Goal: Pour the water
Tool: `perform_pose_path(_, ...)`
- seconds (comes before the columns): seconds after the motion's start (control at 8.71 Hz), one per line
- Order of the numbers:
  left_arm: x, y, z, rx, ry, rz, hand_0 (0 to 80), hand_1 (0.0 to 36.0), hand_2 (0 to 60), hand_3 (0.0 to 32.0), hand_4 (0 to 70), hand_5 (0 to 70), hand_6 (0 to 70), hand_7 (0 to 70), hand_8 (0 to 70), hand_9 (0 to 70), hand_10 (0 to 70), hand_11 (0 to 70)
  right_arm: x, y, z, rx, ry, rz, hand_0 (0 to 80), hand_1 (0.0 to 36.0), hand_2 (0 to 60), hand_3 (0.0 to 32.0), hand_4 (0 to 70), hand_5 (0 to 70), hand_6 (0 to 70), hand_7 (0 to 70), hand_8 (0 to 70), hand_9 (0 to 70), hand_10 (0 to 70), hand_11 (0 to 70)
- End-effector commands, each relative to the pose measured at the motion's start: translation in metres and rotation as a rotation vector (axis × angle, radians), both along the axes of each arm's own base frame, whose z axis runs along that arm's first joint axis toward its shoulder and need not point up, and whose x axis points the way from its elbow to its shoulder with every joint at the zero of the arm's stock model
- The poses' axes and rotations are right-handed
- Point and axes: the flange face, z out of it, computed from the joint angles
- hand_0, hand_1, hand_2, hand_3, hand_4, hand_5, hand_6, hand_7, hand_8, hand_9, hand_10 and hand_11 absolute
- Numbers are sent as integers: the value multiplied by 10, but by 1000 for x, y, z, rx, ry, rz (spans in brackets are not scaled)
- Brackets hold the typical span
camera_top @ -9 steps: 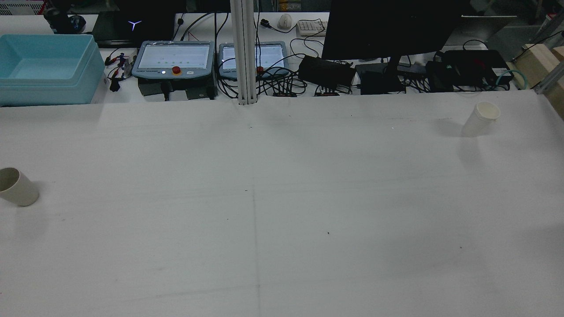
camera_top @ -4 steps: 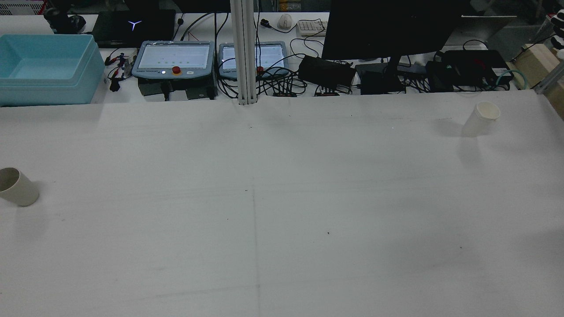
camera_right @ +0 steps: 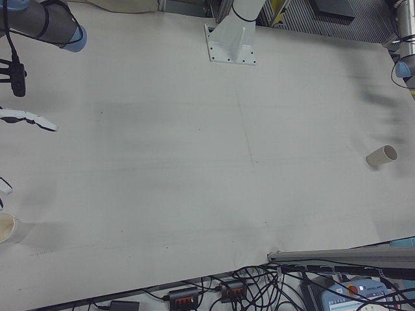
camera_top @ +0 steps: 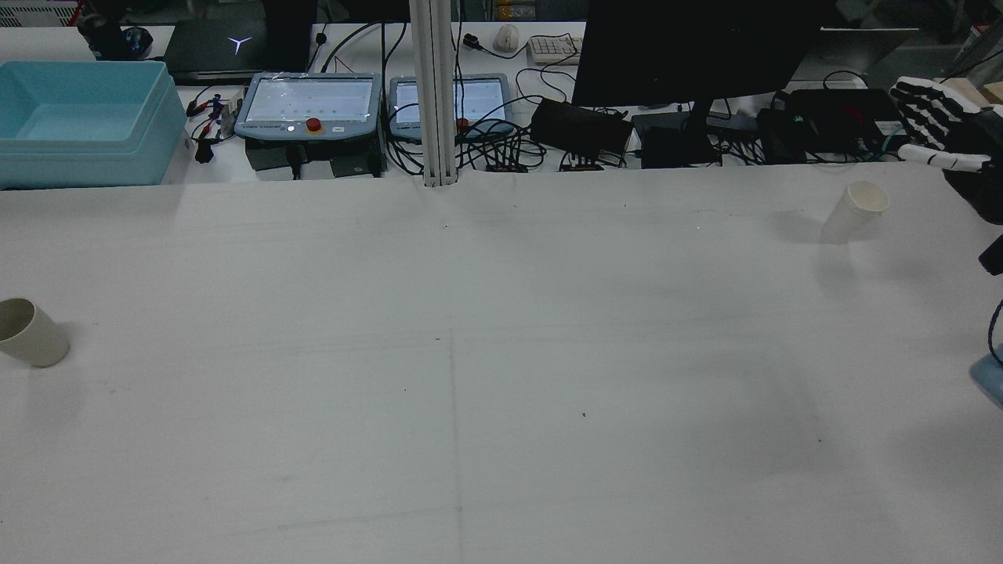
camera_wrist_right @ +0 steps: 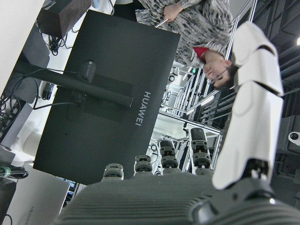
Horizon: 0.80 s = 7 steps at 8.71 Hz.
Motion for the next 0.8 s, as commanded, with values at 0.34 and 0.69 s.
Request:
perform_pose_path(0.34, 83, -65, 30, 6, -55, 67, 579, 128, 0, 0, 121, 0, 17, 54, 65, 0, 0, 4, -28, 2, 12, -25, 12, -11, 543, 238, 186, 68, 62, 214, 73, 134, 54, 51, 10, 35)
perform_pose_path(0.69, 127, -54, 51, -7, -21, 33, 562, 122, 0, 0, 114, 0, 11, 43, 53, 0, 0, 15, -31, 1, 10, -22, 13, -16, 546, 239, 181, 78, 64, 217, 74, 137, 52, 50, 9, 33)
